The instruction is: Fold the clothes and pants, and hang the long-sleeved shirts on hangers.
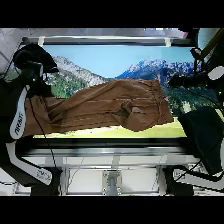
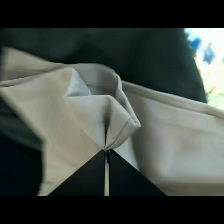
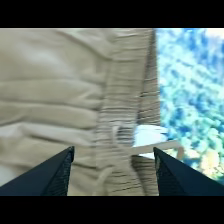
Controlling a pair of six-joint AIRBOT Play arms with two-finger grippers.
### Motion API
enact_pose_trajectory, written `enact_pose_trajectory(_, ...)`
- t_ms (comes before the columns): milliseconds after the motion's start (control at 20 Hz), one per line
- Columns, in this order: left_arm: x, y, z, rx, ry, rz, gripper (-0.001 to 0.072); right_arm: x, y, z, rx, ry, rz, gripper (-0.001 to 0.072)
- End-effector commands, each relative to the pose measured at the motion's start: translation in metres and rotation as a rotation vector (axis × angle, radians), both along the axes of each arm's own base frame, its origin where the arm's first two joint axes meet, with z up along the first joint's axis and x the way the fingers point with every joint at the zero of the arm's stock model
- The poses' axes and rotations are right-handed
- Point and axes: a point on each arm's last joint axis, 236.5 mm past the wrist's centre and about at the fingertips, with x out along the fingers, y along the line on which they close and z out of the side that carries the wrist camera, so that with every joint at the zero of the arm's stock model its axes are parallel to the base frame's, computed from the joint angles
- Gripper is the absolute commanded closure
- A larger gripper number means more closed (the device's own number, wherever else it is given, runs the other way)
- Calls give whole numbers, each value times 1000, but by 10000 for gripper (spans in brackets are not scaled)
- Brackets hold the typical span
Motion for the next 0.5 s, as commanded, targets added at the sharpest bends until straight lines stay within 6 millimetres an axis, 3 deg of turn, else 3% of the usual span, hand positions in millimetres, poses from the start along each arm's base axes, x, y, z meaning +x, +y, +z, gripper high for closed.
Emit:
enact_pose_trajectory(0,-17,26,52,23,-88,64,698,9,-38,-36,77,51,-148,159)
enact_pose_trajectory(150,-37,50,84,-5,-165,163,698,28,-56,-73,273,53,-218,158)
enact_pose_trajectory(250,-45,57,97,-41,-218,218,698,51,-52,-86,374,25,-212,158)
enact_pose_trajectory(450,-54,67,108,-65,-264,278,698,100,-29,-106,409,19,-136,158)
